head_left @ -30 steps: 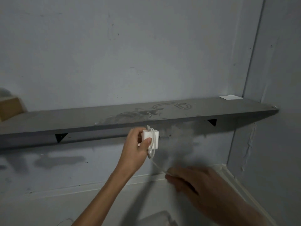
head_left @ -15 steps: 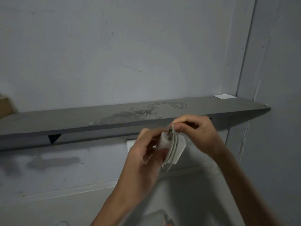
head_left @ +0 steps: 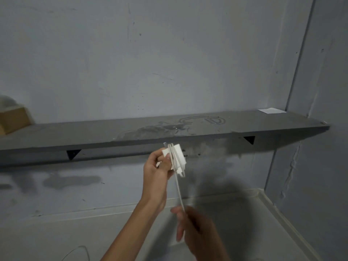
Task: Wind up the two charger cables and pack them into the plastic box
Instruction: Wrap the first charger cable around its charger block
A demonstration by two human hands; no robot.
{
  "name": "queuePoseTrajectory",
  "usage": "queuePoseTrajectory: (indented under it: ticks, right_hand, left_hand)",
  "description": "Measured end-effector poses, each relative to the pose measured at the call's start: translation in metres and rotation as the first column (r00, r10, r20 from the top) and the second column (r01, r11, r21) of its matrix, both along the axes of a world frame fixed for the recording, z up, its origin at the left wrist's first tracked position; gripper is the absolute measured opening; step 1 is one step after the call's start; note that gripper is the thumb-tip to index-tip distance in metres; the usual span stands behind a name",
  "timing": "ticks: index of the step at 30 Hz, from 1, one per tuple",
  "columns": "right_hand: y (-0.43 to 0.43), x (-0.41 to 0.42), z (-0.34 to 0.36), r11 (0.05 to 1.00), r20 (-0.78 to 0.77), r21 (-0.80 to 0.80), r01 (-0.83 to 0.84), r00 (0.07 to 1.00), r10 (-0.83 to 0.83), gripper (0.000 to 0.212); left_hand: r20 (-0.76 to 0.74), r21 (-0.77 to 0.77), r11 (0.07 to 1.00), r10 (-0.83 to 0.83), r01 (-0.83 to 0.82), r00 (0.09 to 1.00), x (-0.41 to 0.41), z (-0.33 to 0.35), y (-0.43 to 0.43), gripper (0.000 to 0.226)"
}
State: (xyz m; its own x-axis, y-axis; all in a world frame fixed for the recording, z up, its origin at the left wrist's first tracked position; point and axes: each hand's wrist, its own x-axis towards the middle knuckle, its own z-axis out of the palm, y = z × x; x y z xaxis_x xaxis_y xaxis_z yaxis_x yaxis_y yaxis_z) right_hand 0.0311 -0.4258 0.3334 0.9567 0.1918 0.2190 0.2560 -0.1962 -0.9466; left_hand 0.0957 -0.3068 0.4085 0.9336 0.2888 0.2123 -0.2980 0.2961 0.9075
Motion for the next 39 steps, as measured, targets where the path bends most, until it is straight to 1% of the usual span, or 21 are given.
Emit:
queuePoseTrajectory:
  ticks: [2,3,5,6,8,9,10,11,13,14,17,20,22,25,26,28,31,33,35,37,39]
  right_hand:
    - [-0.006,-0.018,-0.007,0.987,0.051,-0.152,-0.045,0.997,0.054,0.023]
    - [-0.011,-0.025,-0.005,0.979,0.097,-0.197,-0.060,0.992,0.081,0.020]
    - [-0.026,-0.032,0.010,0.954,0.196,-0.288,-0.078,0.971,0.139,0.019]
    - [-0.035,-0.035,0.022,0.923,0.229,-0.378,-0.072,0.959,0.169,0.019]
    - [-0.055,-0.032,0.053,0.832,0.383,-0.550,0.072,0.907,0.175,0.015]
    - [-0.066,-0.030,0.072,0.793,0.517,-0.574,0.201,0.841,0.161,0.013]
    - [-0.075,-0.026,0.089,0.778,0.631,-0.541,0.318,0.766,0.126,0.014]
    - [-0.079,-0.020,0.101,0.792,0.694,-0.481,0.376,0.715,0.083,0.017]
    - [-0.084,-0.003,0.125,0.827,0.753,-0.362,0.430,0.658,-0.013,0.018]
    - [-0.085,0.007,0.136,0.833,0.756,-0.314,0.455,0.651,-0.070,0.016]
    - [-0.088,0.039,0.151,0.900,0.710,-0.170,0.400,0.684,-0.170,0.009]
    - [-0.083,0.061,0.137,0.966,0.672,-0.078,0.248,0.729,-0.133,0.012]
    - [-0.074,0.069,0.119,0.984,0.601,-0.060,0.168,0.793,-0.099,0.016]
    - [-0.054,0.078,0.077,0.998,0.377,-0.007,0.067,0.924,-0.060,0.013]
    - [-0.044,0.078,0.063,0.998,0.298,0.028,0.047,0.953,-0.053,0.018]
    - [-0.025,0.072,0.036,0.994,0.160,0.096,0.044,0.985,-0.059,0.028]
    - [-0.005,0.048,0.010,0.981,-0.007,0.176,0.075,0.997,-0.075,0.027]
    - [0.003,0.030,-0.002,0.988,-0.017,0.146,0.049,0.999,-0.047,0.028]
    - [0.007,0.011,-0.009,0.997,-0.025,0.073,0.008,1.000,-0.006,0.020]
    - [0.005,-0.006,-0.009,0.999,0.002,-0.019,-0.040,0.999,0.040,0.014]
    - [-0.002,-0.018,-0.001,0.992,0.048,-0.089,-0.087,0.995,0.091,0.015]
  left_hand:
    - [-0.014,0.106,0.991,0.087,-0.085,0.996,0.013,-0.012,0.012,0.019]
    - [-0.010,0.180,0.978,0.113,-0.110,0.994,0.017,-0.019,0.018,0.019]
    - [-0.006,0.319,0.940,0.128,-0.120,0.992,0.018,-0.031,0.027,0.020]
    - [-0.003,0.373,0.922,0.114,-0.104,0.994,0.017,-0.036,0.029,0.020]
    - [0.025,0.454,0.889,0.049,-0.055,0.999,0.010,-0.045,0.030,0.023]
    - [0.044,0.483,0.875,0.008,-0.029,0.999,0.004,-0.047,0.029,0.026]
    - [0.057,0.507,0.862,-0.033,0.000,0.998,-0.001,-0.047,0.026,0.027]
    - [0.065,0.524,0.851,-0.076,0.031,0.995,-0.008,-0.046,0.021,0.027]
    - [0.078,0.523,0.845,-0.181,0.114,0.980,-0.025,-0.039,0.007,0.023]
    - [0.096,0.489,0.857,-0.237,0.162,0.967,-0.033,-0.035,-0.001,0.022]
    - [0.181,0.363,0.891,-0.353,0.271,0.918,-0.054,-0.023,-0.014,0.025]
    - [0.248,0.413,0.871,-0.388,0.266,0.888,-0.067,-0.007,-0.017,0.029]
    - [0.256,0.366,0.889,-0.381,0.275,0.889,-0.070,0.001,-0.014,0.029]
    - [0.236,0.288,0.919,-0.340,0.268,0.911,-0.067,0.007,-0.012,0.036]
    - [0.229,0.243,0.933,-0.323,0.267,0.918,-0.063,0.006,-0.012,0.034]
    - [0.200,0.109,0.957,-0.286,0.269,0.937,-0.054,0.003,-0.009,0.018]
    - [0.099,-0.001,0.975,-0.221,0.222,0.970,-0.038,-0.006,0.000,0.019]
    - [0.053,-0.038,0.985,-0.166,0.168,0.985,-0.028,-0.009,0.007,0.024]
    - [0.043,-0.041,0.995,-0.094,0.096,0.995,-0.018,-0.009,0.015,0.026]
    - [0.052,0.042,0.999,-0.009,0.006,0.999,-0.010,-0.010,0.022,0.023]
    - [0.079,0.183,0.980,0.058,-0.071,0.995,-0.005,-0.014,0.029,0.024]
